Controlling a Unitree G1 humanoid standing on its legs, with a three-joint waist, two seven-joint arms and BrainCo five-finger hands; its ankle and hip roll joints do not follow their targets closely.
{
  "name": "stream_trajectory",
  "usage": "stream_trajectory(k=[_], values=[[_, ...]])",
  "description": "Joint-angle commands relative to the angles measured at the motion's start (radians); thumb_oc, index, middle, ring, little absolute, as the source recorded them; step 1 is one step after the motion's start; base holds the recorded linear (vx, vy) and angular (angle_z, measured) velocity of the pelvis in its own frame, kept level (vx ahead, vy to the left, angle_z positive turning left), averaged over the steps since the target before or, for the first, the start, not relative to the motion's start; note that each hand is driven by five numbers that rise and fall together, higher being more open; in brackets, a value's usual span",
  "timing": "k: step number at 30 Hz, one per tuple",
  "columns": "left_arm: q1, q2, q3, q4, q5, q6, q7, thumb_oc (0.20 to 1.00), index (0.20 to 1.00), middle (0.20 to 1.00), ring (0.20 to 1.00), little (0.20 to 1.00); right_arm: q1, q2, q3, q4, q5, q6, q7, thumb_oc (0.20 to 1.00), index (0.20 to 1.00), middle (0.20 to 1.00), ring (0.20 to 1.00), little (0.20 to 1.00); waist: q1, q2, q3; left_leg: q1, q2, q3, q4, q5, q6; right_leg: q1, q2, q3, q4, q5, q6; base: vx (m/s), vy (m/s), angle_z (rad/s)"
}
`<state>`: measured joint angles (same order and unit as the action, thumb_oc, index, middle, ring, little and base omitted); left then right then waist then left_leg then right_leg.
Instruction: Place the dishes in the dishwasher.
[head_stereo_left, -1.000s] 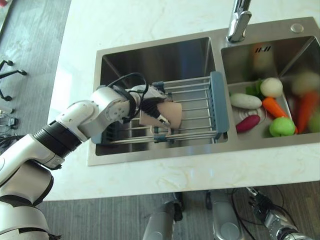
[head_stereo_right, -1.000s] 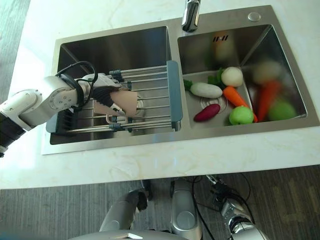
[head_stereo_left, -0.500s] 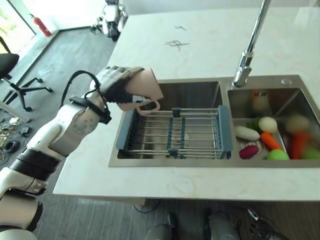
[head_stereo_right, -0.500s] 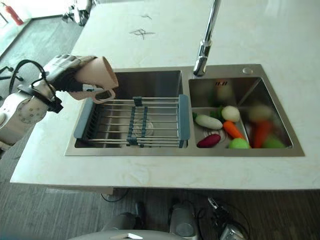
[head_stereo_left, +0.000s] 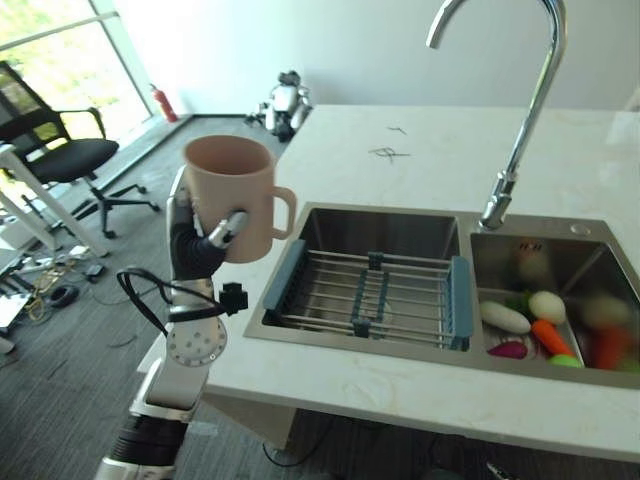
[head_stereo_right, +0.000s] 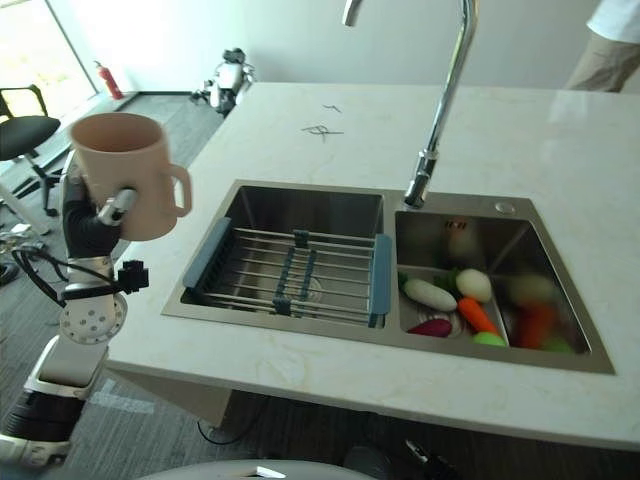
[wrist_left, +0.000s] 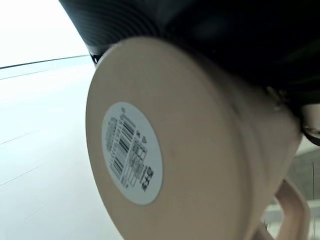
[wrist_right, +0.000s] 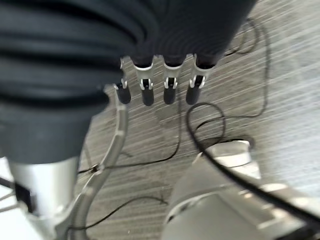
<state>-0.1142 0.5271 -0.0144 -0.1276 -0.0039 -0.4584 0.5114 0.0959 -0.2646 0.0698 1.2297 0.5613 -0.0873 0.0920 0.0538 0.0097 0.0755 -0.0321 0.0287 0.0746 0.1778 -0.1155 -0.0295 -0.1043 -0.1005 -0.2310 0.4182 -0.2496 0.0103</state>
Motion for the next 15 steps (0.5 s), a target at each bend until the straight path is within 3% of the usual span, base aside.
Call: stream_trajectory(k=[1, 4, 7, 8, 9, 10, 12, 13, 15], values=[[-0.087, 0.023, 0.112, -0.053, -0.188, -0.147, -0.009, 0.2, 0.2, 0.2, 0.2, 0.2, -0.032, -0.02, 0.023, 0.032, -0.107, 0.011, 0.007, 1.0, 1.0, 1.0, 1.0, 1.0, -0.002, -0.01, 0.032, -0.015, 0.038, 0.009, 0.122, -0.111, -0.029, 0.074, 0.003, 0.003, -0.118, 0.024, 0.06, 0.03, -0.127, 0.28], [-0.069, -0.012, 0.152, -0.067, -0.328, -0.161, -0.063, 0.2, 0.2, 0.2, 0.2, 0.2, -0.035, -0.031, 0.043, 0.043, -0.194, 0.031, 0.012, 1.0, 1.0, 1.0, 1.0, 1.0, 0.031, -0.014, 0.039, -0.029, 0.056, -0.011, 0.122, -0.081, -0.057, 0.09, 0.005, -0.033, -0.118, 0.022, 0.056, 0.03, -0.156, 0.35], [-0.055, -0.052, 0.183, -0.074, -0.532, -0.162, -0.196, 0.2, 0.2, 0.2, 0.2, 0.2, -0.041, -0.037, 0.08, 0.048, -0.213, 0.028, 0.015, 1.0, 1.0, 1.0, 1.0, 1.0, 0.058, -0.01, 0.048, -0.09, 0.094, -0.01, 0.122, -0.05, -0.093, 0.096, 0.004, -0.103, -0.118, 0.005, 0.059, -0.1, -0.117, 0.91], [-0.058, -0.066, 0.185, -0.073, -0.587, -0.151, -0.242, 0.2, 0.2, 0.2, 0.2, 0.2, -0.042, -0.039, 0.079, 0.049, -0.197, 0.03, 0.014, 1.0, 1.0, 1.0, 1.0, 1.0, 0.055, -0.009, 0.05, -0.102, 0.108, 0.023, 0.122, -0.043, -0.098, 0.098, -0.002, -0.131, -0.118, 0.004, 0.06, -0.16, -0.05, 1.69], [-0.066, -0.103, 0.179, -0.067, -0.713, -0.138, -0.31, 0.2, 0.2, 0.2, 0.2, 0.2, -0.047, -0.041, 0.069, 0.046, -0.183, 0.031, 0.013, 1.0, 1.0, 1.0, 1.0, 1.0, 0.042, -0.01, 0.052, -0.083, 0.128, 0.099, 0.122, -0.059, -0.104, 0.111, -0.018, -0.173, -0.118, -0.009, 0.067, -0.11, 0.002, 1.86], [-0.066, -0.11, 0.177, -0.065, -0.738, -0.134, -0.327, 0.2, 0.2, 0.2, 0.2, 0.2, -0.05, -0.042, 0.066, 0.046, -0.183, 0.034, 0.014, 1.0, 1.0, 1.0, 1.0, 1.0, 0.038, -0.01, 0.054, -0.076, 0.128, 0.12, 0.122, -0.058, -0.1, 0.111, -0.023, -0.182, -0.118, -0.007, 0.067, -0.11, 0.032, 2.04], [-0.068, -0.133, 0.168, -0.058, -0.817, -0.13, -0.377, 0.2, 0.2, 0.2, 0.2, 0.2, -0.062, -0.043, 0.055, 0.04, -0.186, 0.044, 0.017, 1.0, 1.0, 1.0, 1.0, 1.0, 0.029, -0.017, 0.061, -0.044, 0.12, 0.179, 0.122, -0.057, -0.08, 0.106, -0.045, -0.198, -0.118, 0.009, 0.067, -0.17, 0.093, 1.43], [-0.071, -0.161, 0.153, -0.053, -0.918, -0.117, -0.451, 0.2, 0.2, 0.2, 0.2, 0.2, -0.078, -0.039, 0.043, 0.033, -0.192, 0.059, 0.019, 1.0, 1.0, 1.0, 1.0, 1.0, 0.025, -0.028, 0.067, -0.005, 0.101, 0.218, 0.122, -0.056, -0.055, 0.101, -0.067, -0.207, -0.118, 0.026, 0.067, -0.22, 0.163, 0.81], [-0.072, -0.202, 0.146, -0.044, -1.067, -0.078, -0.553, 0.2, 0.2, 0.2, 0.2, 0.2, -0.091, -0.027, 0.032, 0.031, -0.175, 0.067, 0.005, 1.0, 1.0, 1.0, 1.0, 1.0, 0.022, -0.033, 0.072, 0.059, 0.113, 0.271, 0.122, 0.001, -0.063, 0.103, -0.09, -0.24, -0.118, 0.041, 0.062, -0.22, 0.193, 0.72]])
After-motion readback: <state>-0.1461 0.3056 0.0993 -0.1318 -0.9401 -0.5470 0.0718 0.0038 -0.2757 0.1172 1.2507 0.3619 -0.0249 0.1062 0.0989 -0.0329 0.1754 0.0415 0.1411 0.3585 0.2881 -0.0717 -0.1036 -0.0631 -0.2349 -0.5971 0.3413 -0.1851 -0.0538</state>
